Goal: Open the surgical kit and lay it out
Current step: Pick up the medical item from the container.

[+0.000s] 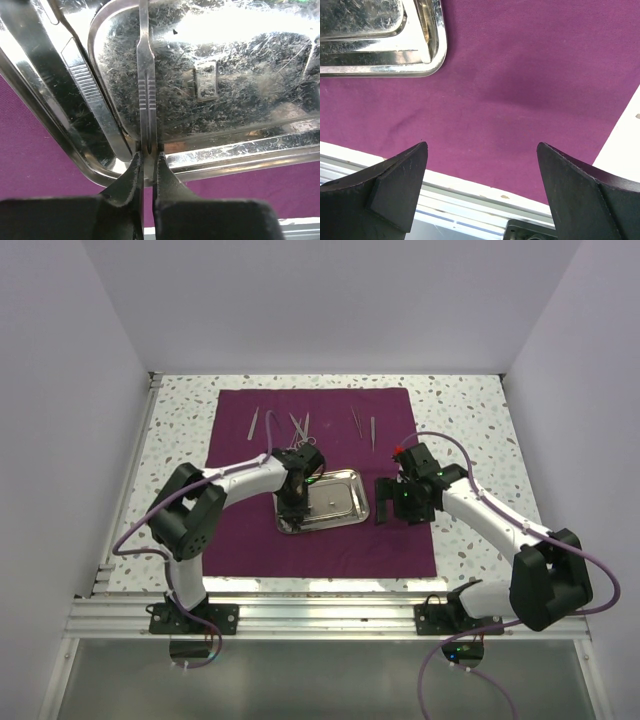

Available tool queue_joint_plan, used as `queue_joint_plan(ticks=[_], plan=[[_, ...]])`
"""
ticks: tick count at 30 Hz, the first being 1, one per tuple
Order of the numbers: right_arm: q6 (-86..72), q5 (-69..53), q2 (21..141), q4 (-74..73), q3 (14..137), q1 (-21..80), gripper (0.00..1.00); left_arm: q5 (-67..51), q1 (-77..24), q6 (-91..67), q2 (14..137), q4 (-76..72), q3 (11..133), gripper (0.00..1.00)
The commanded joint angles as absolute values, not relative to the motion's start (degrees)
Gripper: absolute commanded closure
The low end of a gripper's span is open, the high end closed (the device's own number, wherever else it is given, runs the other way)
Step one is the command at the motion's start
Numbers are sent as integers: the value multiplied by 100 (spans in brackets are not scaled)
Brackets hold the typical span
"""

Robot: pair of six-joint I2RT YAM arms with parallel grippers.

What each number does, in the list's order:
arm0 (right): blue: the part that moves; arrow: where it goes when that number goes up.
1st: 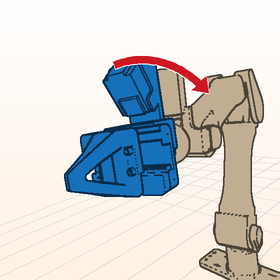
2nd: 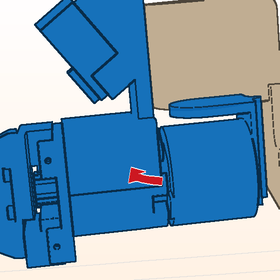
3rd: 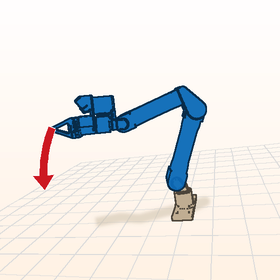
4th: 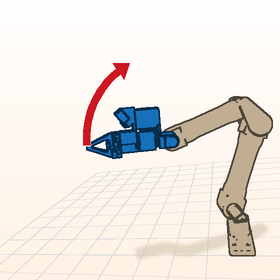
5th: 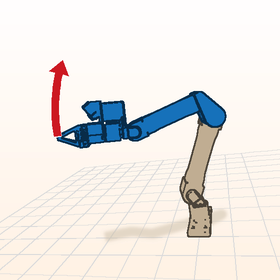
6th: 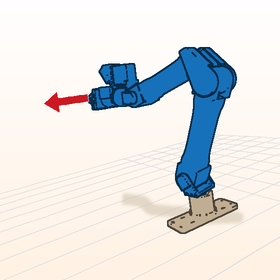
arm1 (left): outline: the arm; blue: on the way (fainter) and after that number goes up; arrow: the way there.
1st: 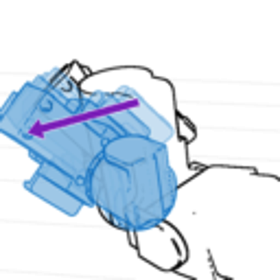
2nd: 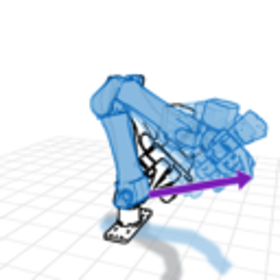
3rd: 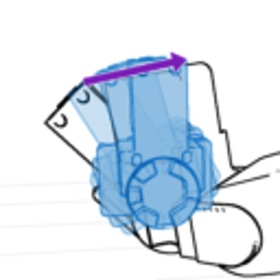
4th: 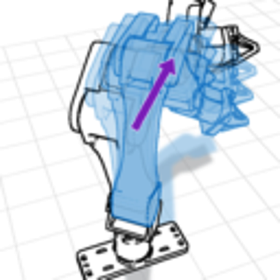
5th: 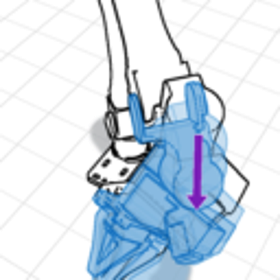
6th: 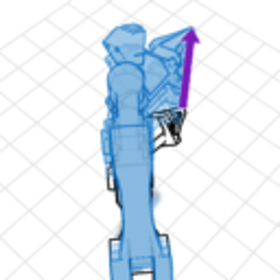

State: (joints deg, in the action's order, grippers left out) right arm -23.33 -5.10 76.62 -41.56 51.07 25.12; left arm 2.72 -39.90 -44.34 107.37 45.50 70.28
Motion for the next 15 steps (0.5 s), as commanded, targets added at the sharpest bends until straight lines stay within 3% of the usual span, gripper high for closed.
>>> queue_joint_plan(ticks=[1, 8, 15], plan=[[-2312, -519, 7532, -4087, 5089, 2505, 5, 334, -4034, -4369, 11206, 4491, 6820, 100], [-2268, -448, 7532, -4140, 5106, 2505, 5, 334, -4034, -4132, 10952, 5035, 7706, 100], [-2250, -404, 7646, -4140, 5177, 2496, 5, 667, -3947, -3736, 10845, 5879, 9559, 100]])
